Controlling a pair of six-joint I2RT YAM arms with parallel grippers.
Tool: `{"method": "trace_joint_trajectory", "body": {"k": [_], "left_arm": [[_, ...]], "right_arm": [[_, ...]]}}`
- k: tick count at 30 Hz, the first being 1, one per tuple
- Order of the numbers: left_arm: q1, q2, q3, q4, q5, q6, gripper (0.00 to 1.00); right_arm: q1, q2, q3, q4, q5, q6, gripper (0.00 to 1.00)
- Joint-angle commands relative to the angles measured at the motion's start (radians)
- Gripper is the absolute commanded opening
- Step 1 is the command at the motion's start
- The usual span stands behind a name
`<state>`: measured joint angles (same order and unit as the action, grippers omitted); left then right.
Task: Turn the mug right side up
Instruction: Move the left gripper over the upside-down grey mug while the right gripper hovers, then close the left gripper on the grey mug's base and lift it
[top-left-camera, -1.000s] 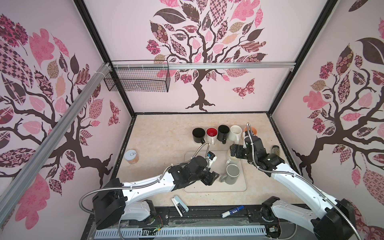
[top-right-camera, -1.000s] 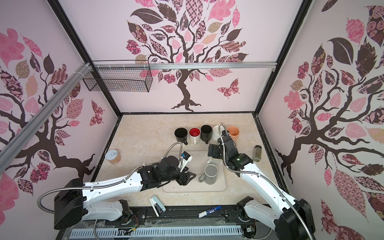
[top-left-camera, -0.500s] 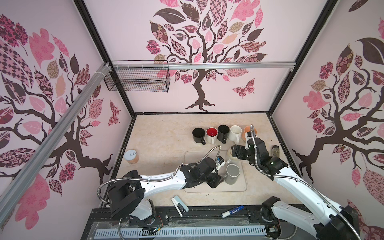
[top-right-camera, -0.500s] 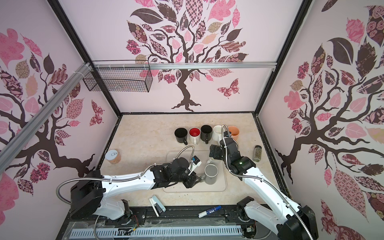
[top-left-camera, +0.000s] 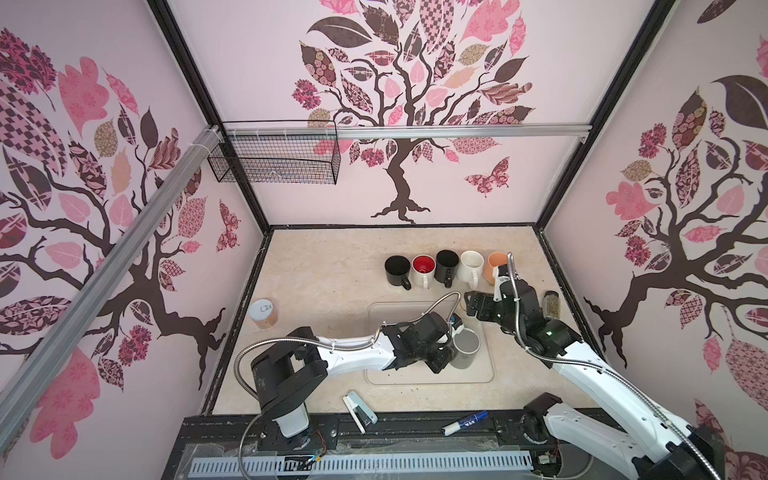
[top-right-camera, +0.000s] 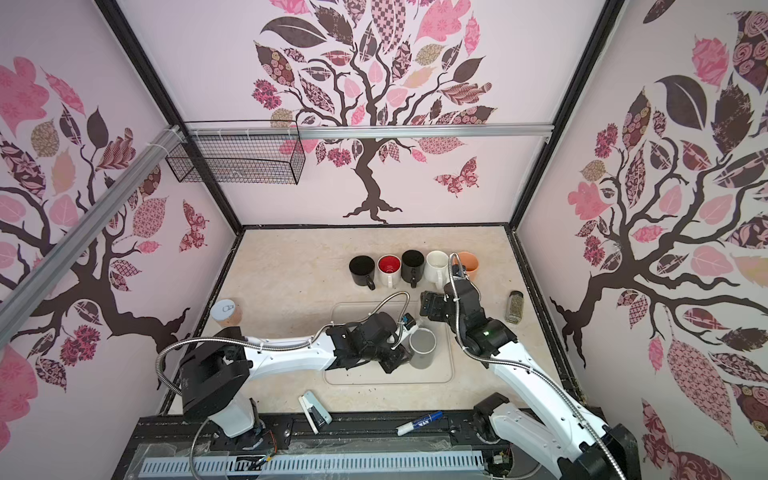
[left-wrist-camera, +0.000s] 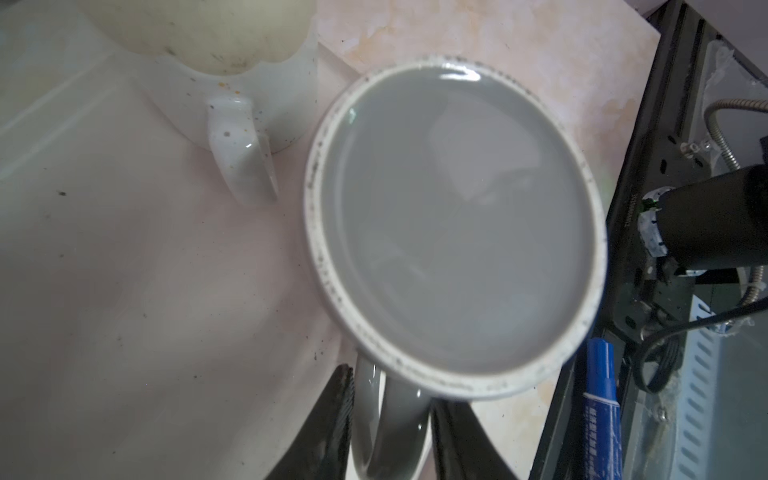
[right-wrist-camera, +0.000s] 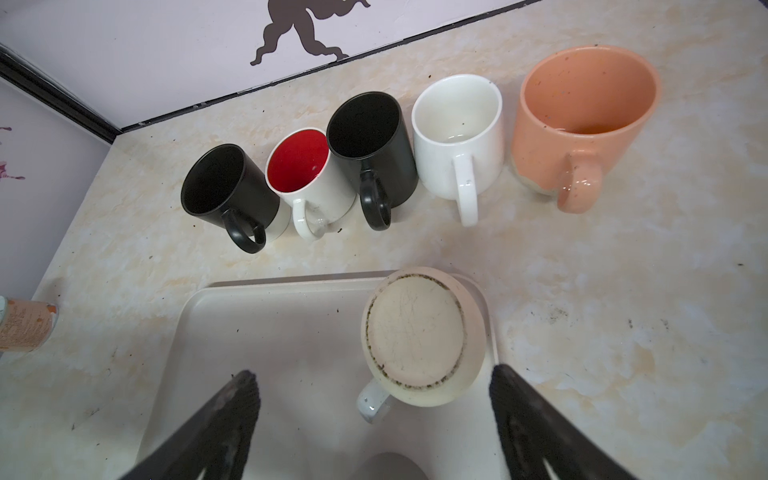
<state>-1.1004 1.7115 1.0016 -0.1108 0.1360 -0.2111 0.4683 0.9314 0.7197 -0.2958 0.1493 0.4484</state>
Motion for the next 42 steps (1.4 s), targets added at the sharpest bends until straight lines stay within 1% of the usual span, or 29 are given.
{"method": "trace_joint_trajectory", "body": {"k": [1,16,22,27,29,30,32,33,36,42], "left_arm": [[-0.006,0.021,0.069,-0.004,-0.024,0.035,0.33],[-0.007,0.062,0.110,-0.049,-0.080,0.067,0.30],[-0.007,0.080,0.124,-0.067,-0.083,0.088,0.29],[-0.014,0.088,0.132,-0.079,-0.070,0.097,0.24],[-0.021,0.088,0.134,-0.089,-0.074,0.101,0.24],[-0.022,0.086,0.133,-0.091,-0.076,0.102,0.26],[-0.026,0.084,0.132,-0.089,-0.090,0.101,0.34],[-0.027,0.086,0.131,-0.090,-0.100,0.101,0.36],[-0.026,0.100,0.145,-0.096,-0.115,0.109,0.38],[-0.027,0.113,0.164,-0.094,-0.126,0.109,0.39]], "right_arm": [[0.003,-0.026,-0.001,0.006,-0.008,-0.004,0.90],[0.003,-0.017,-0.009,0.034,-0.033,-0.004,0.89],[0.002,-0.015,-0.014,0.047,-0.044,-0.003,0.89],[0.002,-0.023,-0.019,0.046,-0.047,-0.001,0.89],[0.003,-0.032,-0.020,0.045,-0.046,-0.002,0.89],[0.002,-0.034,-0.022,0.045,-0.045,-0.002,0.89],[0.002,-0.038,-0.025,0.046,-0.045,-0.001,0.89],[0.002,-0.040,-0.027,0.046,-0.048,-0.001,0.89],[0.002,-0.040,-0.029,0.047,-0.050,0.001,0.89],[0.002,-0.054,-0.033,0.045,-0.038,0.003,0.89]]}}
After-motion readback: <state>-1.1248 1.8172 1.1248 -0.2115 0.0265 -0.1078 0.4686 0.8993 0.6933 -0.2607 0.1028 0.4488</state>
